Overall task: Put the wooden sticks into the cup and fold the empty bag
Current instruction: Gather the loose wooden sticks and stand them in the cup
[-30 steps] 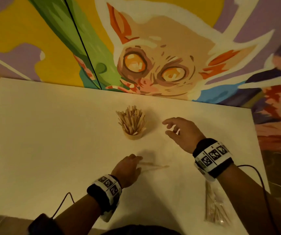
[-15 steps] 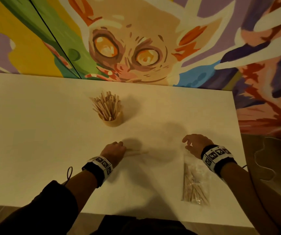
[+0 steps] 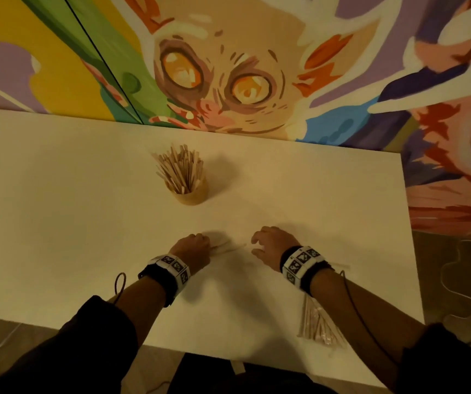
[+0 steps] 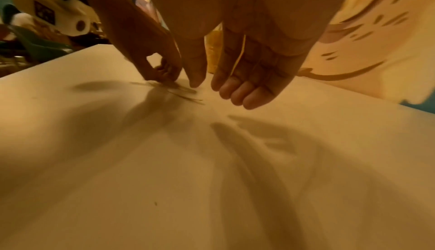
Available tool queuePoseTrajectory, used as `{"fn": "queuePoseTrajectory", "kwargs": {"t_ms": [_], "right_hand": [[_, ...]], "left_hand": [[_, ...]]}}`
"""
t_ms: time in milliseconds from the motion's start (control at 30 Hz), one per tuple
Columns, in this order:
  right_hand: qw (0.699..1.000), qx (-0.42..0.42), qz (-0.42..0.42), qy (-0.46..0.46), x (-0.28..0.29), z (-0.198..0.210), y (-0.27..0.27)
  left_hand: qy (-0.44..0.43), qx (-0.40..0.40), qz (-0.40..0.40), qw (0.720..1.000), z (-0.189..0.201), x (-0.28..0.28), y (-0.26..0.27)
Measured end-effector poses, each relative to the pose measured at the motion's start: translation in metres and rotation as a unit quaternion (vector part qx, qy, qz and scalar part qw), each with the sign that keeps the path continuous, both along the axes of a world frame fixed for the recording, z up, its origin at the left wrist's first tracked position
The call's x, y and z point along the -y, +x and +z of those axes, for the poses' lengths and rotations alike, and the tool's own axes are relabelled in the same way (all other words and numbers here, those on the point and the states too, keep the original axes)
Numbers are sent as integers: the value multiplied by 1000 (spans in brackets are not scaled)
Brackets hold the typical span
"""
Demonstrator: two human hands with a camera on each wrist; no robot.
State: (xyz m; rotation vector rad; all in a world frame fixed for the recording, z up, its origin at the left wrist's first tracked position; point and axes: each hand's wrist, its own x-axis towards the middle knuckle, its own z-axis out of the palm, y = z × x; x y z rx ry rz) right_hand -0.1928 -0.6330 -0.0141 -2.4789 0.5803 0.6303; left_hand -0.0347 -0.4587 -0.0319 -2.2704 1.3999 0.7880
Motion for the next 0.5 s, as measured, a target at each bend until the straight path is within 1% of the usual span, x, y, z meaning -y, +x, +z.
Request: {"fn": "queuePoseTrajectory", "kwargs": {"t_ms": [67, 133, 233, 400, 500], "right_hand": [[999, 23, 30, 7, -15, -5, 12], [997, 42, 64, 3, -27, -11, 22], [992, 37, 113, -32, -36, -20, 28], [991, 19, 112, -70, -37, -20, 22], [991, 1, 112, -76, -38, -18, 15]], "left_hand": [[-18, -15, 18, 1000, -2, -3, 2], [-34, -31, 73, 996, 3, -5, 4], [-57, -36, 111, 991, 11, -8, 6], [-89, -75, 155, 981, 22, -17, 8], [-117, -103, 200, 967, 29, -20, 3]]}}
